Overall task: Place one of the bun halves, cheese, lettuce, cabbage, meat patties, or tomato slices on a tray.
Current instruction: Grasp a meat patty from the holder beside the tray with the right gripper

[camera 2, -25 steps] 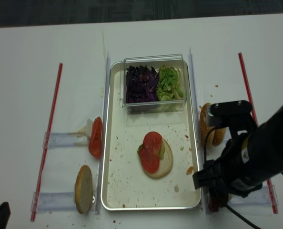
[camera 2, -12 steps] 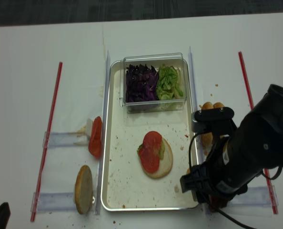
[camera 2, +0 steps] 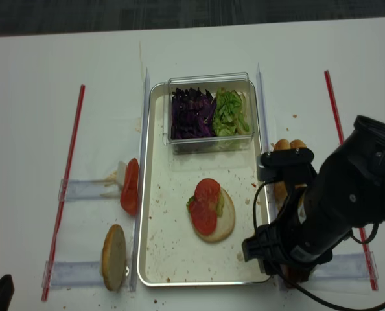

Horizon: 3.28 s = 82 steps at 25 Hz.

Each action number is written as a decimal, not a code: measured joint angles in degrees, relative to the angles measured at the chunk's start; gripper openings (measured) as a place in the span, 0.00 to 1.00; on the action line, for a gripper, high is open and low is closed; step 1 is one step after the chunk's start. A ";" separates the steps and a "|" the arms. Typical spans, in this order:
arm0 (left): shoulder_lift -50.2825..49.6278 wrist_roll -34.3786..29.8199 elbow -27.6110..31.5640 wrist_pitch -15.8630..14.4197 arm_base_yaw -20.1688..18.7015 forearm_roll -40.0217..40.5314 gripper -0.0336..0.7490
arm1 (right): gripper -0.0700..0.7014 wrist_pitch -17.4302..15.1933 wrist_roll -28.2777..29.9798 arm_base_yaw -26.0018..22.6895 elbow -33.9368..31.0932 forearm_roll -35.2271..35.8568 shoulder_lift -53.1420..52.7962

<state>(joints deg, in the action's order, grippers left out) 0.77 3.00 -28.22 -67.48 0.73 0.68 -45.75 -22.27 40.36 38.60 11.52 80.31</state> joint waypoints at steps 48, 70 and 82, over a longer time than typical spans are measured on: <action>0.00 0.00 0.00 0.00 0.00 0.00 0.65 | 0.74 -1.25 2.16 0.00 2.10 1.17 3.06; 0.00 0.00 0.00 0.00 0.00 0.00 0.65 | 0.49 -4.71 -2.27 0.09 3.13 -4.96 5.09; 0.00 0.00 0.00 0.00 0.00 0.00 0.65 | 0.25 -5.87 -2.40 0.09 3.13 -7.10 5.09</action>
<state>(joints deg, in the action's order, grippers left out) 0.77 3.00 -28.22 -67.48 0.73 0.68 -51.62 -24.67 40.44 41.72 4.42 85.39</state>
